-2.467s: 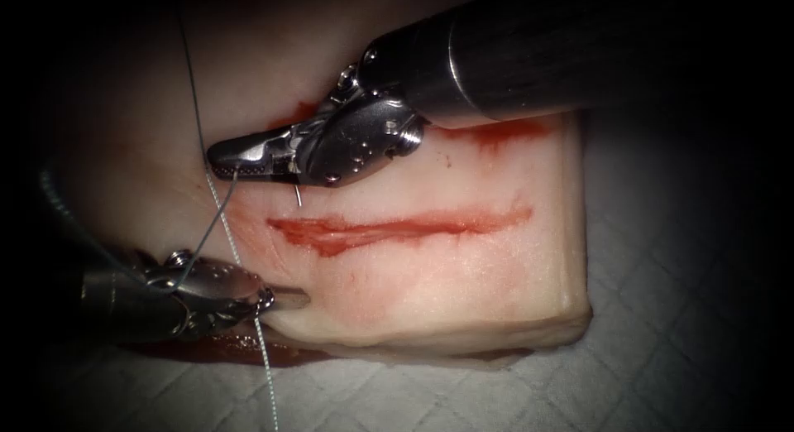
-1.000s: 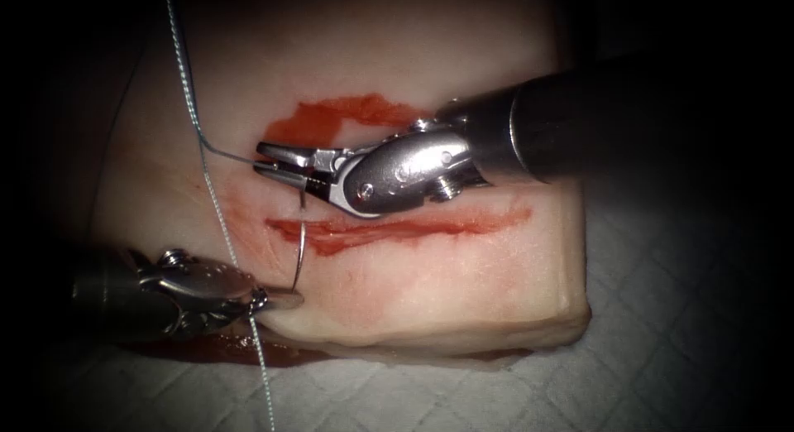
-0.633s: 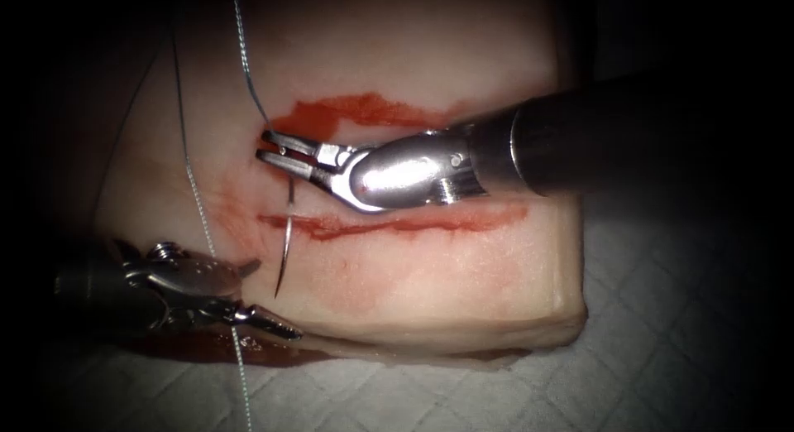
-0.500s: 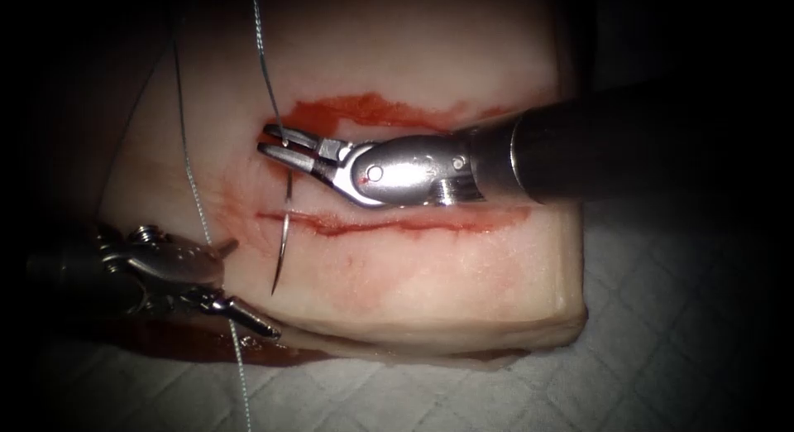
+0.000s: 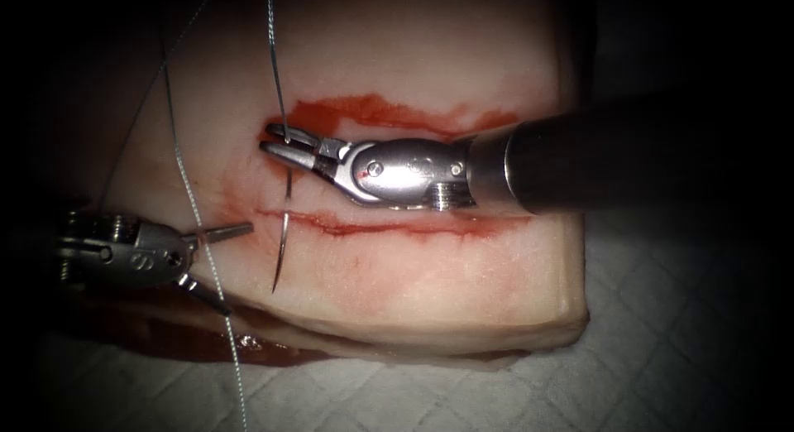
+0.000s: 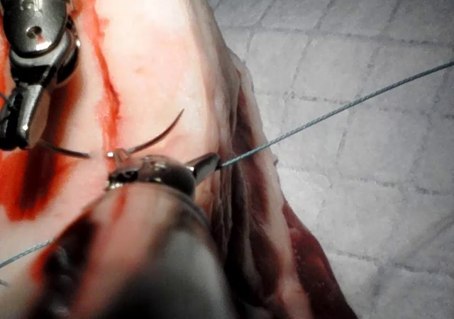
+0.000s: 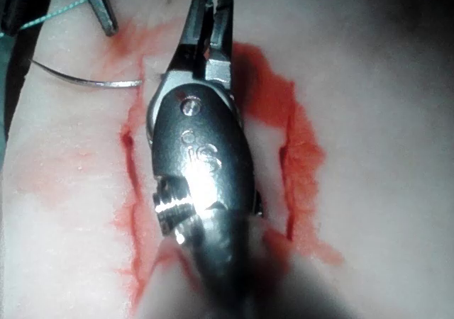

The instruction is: Wound Closure

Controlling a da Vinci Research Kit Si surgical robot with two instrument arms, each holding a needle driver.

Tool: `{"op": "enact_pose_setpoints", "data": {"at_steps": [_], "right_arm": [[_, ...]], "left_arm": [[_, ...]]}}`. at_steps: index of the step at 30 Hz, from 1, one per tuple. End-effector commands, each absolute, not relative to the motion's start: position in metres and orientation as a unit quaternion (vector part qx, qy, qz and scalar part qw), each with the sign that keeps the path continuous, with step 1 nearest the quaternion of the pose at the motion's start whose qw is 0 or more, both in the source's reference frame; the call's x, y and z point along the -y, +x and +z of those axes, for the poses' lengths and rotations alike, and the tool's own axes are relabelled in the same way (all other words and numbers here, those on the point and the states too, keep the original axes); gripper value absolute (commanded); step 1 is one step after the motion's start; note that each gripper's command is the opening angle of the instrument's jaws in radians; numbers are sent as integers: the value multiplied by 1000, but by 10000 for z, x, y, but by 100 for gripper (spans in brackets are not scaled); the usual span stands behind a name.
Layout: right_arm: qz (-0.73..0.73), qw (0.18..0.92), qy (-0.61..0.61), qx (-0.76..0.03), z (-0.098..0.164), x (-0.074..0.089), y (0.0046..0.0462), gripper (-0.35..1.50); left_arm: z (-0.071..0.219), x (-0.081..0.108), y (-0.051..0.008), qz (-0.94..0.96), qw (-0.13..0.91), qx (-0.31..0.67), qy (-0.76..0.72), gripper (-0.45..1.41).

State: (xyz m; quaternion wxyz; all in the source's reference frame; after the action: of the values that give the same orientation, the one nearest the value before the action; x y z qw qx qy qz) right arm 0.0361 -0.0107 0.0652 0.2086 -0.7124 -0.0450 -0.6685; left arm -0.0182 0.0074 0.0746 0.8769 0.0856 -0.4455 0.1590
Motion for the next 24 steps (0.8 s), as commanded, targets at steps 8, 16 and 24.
{"op": "enact_pose_setpoints", "data": {"at_steps": [8,16,24], "right_arm": [[-667,206,-714,46,658,109,369,-35],[-667,205,-714,46,659,110,369,-35],[-667,205,-714,46,659,111,370,-35]], "left_arm": [[739,-92,-205,316,819,476,-48,56],[730,-89,-213,321,810,486,-68,57],[749,-83,-214,339,804,481,-84,54]]}}
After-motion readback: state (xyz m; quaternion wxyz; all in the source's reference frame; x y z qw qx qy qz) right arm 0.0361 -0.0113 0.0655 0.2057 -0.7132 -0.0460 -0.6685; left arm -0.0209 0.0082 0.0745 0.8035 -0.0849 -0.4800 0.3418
